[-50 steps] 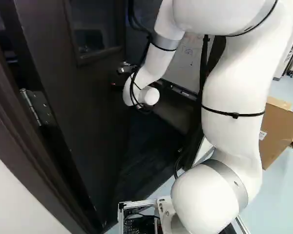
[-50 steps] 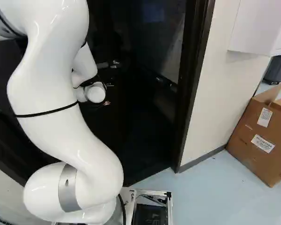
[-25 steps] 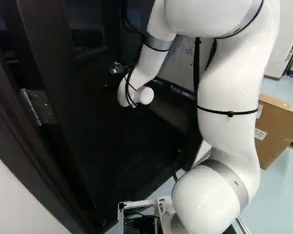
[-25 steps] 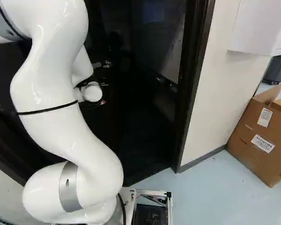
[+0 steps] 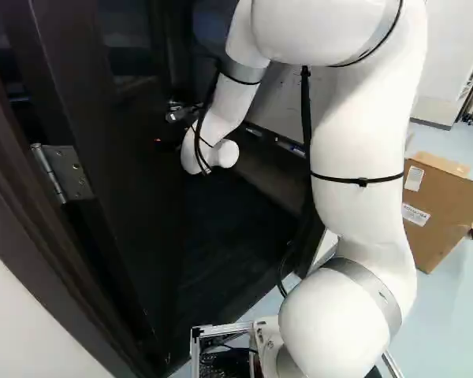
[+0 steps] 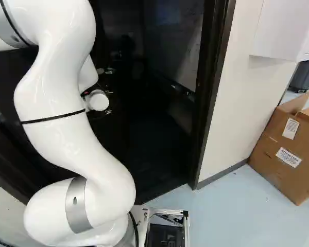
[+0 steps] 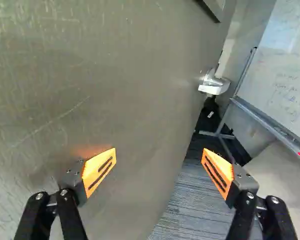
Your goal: Open the door and move inside
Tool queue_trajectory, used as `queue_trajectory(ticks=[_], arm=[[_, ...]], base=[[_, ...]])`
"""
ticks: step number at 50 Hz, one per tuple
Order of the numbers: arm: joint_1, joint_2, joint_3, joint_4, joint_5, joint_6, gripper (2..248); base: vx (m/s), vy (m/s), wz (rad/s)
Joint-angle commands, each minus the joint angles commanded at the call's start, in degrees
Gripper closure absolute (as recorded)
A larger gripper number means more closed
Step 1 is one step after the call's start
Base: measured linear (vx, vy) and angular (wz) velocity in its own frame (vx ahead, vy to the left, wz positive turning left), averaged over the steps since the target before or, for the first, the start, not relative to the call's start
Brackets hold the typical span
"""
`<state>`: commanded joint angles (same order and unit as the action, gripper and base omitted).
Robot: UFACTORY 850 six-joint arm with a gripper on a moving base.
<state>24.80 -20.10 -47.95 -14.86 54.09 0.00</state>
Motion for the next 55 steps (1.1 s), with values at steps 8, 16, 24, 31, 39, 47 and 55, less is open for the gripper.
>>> queue_trajectory(ticks=[8, 16, 24, 31, 39, 47, 55], arm=[[1.14, -1.10, -1.34, -1.83, 0.00, 0.00, 3], [2.27, -2.25, -2.77, -3.65, 0.00, 0.00, 3], [3.32, -3.64, -4.50, -4.96, 0.00, 1.41, 3], [4.12, -5.15, -6.40, -5.19, 0.00, 5.01, 3], [5.04, -6.85, -8.56, -5.24, 0.00, 9.71, 3], [5.92, -8.55, -10.74, -5.25, 0.00, 14.50, 3], [6.79, -10.27, -12.98, -5.25, 0.00, 19.31, 3]], base=[[0.000, 0.000, 0.000], [0.000, 0.000, 0.000], [0.000, 0.000, 0.000], [0.000, 0.000, 0.000], [0.000, 0.000, 0.000], [0.000, 0.000, 0.000], [0.000, 0.000, 0.000]])
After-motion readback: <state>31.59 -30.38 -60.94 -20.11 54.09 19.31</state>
